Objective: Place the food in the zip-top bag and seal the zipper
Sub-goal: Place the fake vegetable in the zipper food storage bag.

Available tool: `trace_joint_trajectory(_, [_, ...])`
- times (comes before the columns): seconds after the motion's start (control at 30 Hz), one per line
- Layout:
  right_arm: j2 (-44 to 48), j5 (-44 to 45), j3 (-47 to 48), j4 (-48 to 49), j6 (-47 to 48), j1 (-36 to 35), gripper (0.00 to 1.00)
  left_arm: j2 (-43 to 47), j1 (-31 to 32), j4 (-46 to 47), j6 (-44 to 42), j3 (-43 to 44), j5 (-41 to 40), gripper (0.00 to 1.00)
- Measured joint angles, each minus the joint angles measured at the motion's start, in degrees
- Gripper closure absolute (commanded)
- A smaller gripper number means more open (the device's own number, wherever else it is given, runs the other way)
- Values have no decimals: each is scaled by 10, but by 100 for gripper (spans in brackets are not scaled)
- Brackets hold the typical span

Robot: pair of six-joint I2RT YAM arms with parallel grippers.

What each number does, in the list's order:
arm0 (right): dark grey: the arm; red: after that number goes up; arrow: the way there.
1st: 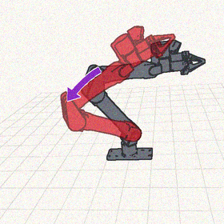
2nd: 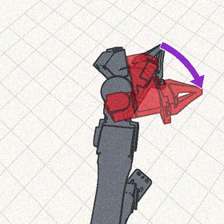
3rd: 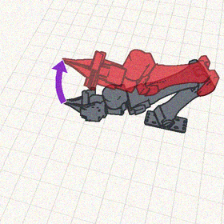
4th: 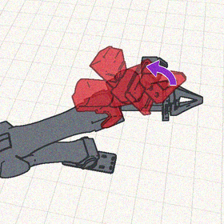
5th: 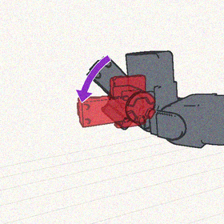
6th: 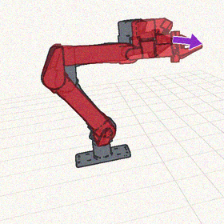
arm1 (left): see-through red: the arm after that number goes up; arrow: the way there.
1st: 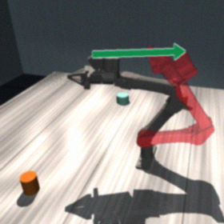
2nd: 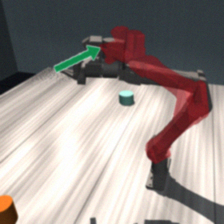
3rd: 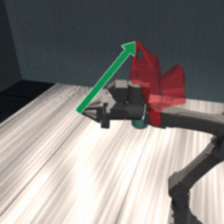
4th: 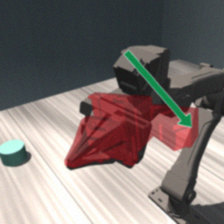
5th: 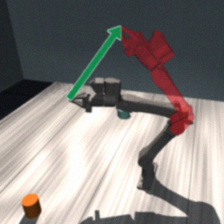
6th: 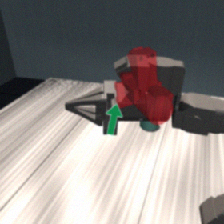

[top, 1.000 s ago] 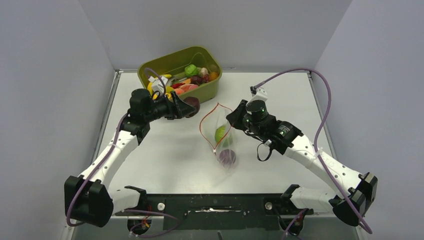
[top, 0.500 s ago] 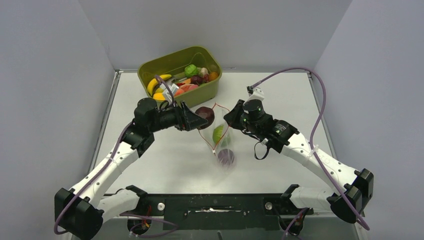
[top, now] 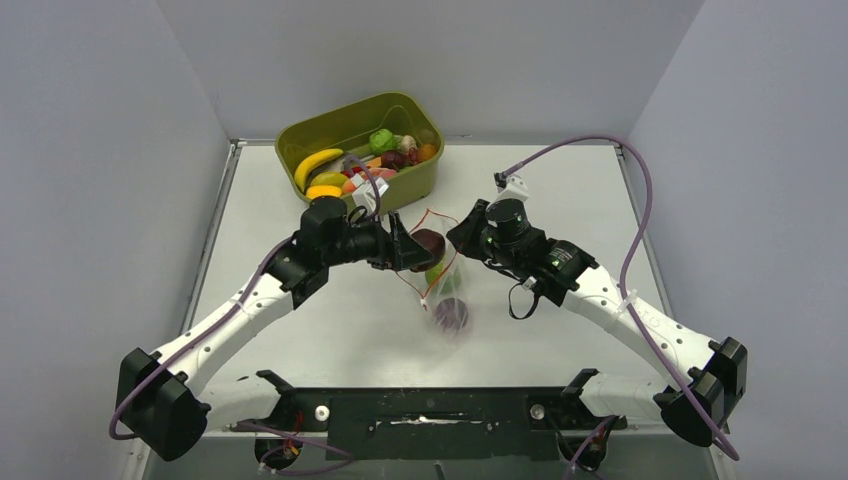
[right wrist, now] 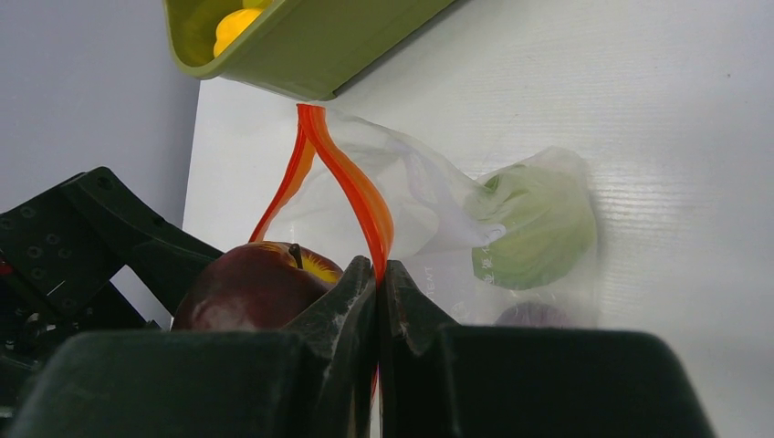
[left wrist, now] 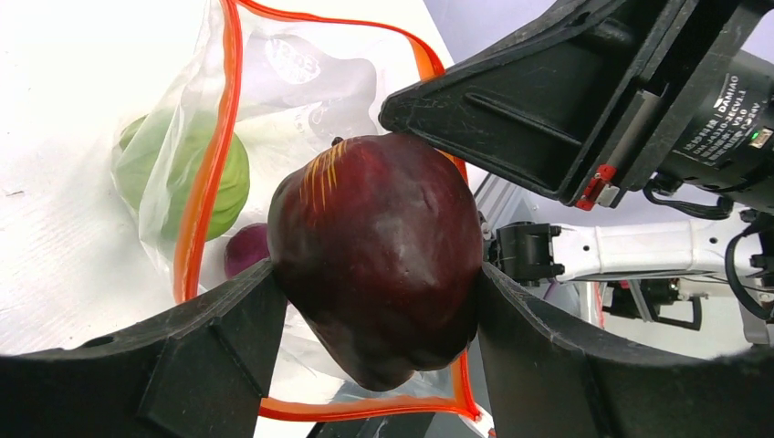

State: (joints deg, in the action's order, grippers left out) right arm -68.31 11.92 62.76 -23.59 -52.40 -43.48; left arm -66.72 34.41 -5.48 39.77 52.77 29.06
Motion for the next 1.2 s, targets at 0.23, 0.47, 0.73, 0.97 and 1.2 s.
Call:
trace_joint_trajectory(0.23, [1,0,0,0,-4,0,100,-5,11,-31,-20,20,-19,37])
trace_joint_trajectory(0.47, [1,0,0,0,-5,0,100,-6,16,-52,-32,27,-32,28])
trace_joint_trajectory(0.73, [3,0,0,0,-5,0,100,-10,17,-84,-45,50,-37,22])
trace_joint_trajectory(0.97, [6,0,0,-1,-6,0,100,-16,21,-98,-51,64,-38,21])
trace_joint_trajectory(1.2, [14,0,0,-3,-9,-1,100,-3,22,-99,-56,64,-47,21])
